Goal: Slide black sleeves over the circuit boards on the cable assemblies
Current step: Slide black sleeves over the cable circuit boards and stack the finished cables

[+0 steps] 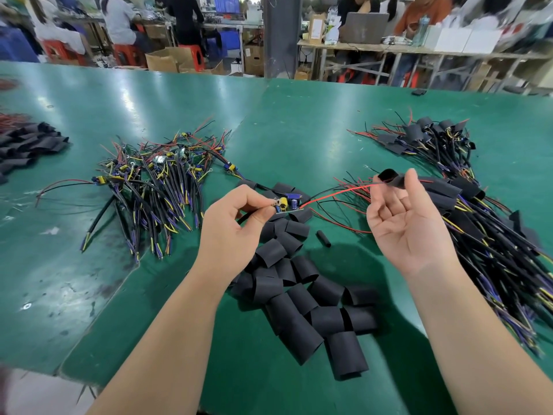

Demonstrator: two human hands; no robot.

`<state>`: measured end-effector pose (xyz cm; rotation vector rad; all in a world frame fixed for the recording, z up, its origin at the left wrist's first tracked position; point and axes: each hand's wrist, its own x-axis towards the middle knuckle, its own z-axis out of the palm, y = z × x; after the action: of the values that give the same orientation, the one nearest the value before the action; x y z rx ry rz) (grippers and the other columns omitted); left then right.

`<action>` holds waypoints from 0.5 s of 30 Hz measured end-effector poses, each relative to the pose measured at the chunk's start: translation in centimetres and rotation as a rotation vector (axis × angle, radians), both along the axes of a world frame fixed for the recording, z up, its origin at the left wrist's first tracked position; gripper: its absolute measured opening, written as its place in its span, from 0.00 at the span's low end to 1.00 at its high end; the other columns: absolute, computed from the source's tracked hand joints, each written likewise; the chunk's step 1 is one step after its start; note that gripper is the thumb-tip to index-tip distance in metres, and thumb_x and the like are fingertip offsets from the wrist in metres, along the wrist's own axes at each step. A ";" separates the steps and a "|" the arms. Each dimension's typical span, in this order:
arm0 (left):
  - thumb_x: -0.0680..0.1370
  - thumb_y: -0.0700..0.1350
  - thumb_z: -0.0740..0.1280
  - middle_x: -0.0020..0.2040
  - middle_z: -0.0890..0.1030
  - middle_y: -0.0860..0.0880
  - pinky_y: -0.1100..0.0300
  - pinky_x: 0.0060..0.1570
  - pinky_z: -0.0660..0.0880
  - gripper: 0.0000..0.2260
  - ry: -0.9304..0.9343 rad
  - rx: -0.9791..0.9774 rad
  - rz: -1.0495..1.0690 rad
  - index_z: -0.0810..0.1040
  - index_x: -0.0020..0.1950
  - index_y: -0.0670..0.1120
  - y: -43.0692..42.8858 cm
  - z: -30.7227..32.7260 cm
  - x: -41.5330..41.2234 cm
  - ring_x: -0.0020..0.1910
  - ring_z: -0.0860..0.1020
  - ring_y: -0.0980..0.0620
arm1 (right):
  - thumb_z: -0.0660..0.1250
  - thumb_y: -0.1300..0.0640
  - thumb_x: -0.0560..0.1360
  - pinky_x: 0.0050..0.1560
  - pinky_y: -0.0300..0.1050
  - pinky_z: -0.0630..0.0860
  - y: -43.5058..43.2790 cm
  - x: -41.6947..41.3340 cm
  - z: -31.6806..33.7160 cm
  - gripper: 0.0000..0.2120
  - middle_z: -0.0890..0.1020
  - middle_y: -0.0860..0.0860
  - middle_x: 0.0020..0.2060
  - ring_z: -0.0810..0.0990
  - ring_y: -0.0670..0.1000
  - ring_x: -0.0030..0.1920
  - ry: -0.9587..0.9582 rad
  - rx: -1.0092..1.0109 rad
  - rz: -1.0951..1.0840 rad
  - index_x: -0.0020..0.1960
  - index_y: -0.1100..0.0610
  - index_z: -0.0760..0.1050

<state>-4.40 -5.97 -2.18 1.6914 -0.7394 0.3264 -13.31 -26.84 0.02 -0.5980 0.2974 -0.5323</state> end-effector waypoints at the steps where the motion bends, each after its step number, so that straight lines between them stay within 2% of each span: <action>1: 0.74 0.33 0.69 0.37 0.79 0.63 0.72 0.41 0.69 0.15 0.002 0.007 -0.001 0.76 0.39 0.55 0.0 0.0 0.0 0.36 0.74 0.63 | 0.72 0.50 0.64 0.38 0.34 0.76 0.0 0.1 0.0 0.16 0.84 0.50 0.36 0.84 0.46 0.39 0.015 -0.028 -0.003 0.47 0.57 0.74; 3: 0.74 0.34 0.69 0.37 0.79 0.63 0.71 0.42 0.70 0.15 0.008 0.013 -0.003 0.76 0.39 0.55 0.0 -0.1 -0.1 0.37 0.75 0.63 | 0.72 0.51 0.64 0.36 0.35 0.75 0.2 0.2 0.0 0.13 0.82 0.48 0.34 0.83 0.46 0.37 0.035 -0.083 -0.001 0.46 0.55 0.76; 5: 0.74 0.34 0.70 0.37 0.80 0.63 0.72 0.43 0.70 0.16 0.009 0.009 -0.013 0.76 0.39 0.56 -0.1 0.0 -0.2 0.37 0.75 0.63 | 0.72 0.51 0.64 0.35 0.34 0.75 0.7 0.3 -0.1 0.15 0.80 0.47 0.32 0.83 0.46 0.37 0.037 -0.138 0.033 0.49 0.53 0.77; 8: 0.73 0.33 0.70 0.37 0.80 0.65 0.75 0.42 0.69 0.18 -0.005 0.010 -0.027 0.76 0.39 0.58 -0.4 0.0 -0.5 0.38 0.76 0.66 | 0.70 0.54 0.66 0.35 0.34 0.75 2.3 0.6 -0.8 0.14 0.83 0.46 0.36 0.83 0.46 0.38 0.034 -0.249 0.171 0.51 0.51 0.76; 11: 0.73 0.33 0.70 0.37 0.80 0.65 0.74 0.42 0.69 0.18 -0.009 0.010 -0.043 0.76 0.39 0.58 -0.6 -0.1 -0.5 0.37 0.76 0.65 | 0.70 0.58 0.66 0.33 0.36 0.75 4.0 0.9 -1.6 0.13 0.84 0.49 0.40 0.85 0.50 0.42 0.059 -0.348 0.268 0.50 0.52 0.77; 15: 0.72 0.34 0.70 0.38 0.79 0.65 0.74 0.42 0.69 0.18 -0.015 -0.003 -0.035 0.76 0.39 0.59 -0.7 -0.2 -0.4 0.37 0.76 0.65 | 0.71 0.58 0.64 0.34 0.35 0.76 4.8 1.1 -1.9 0.11 0.85 0.50 0.38 0.85 0.49 0.40 0.092 -0.408 0.271 0.45 0.56 0.75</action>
<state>-4.81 -6.69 -2.39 1.6734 -0.7785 0.3158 -12.23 -22.08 -1.83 -1.0439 0.1895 -0.3035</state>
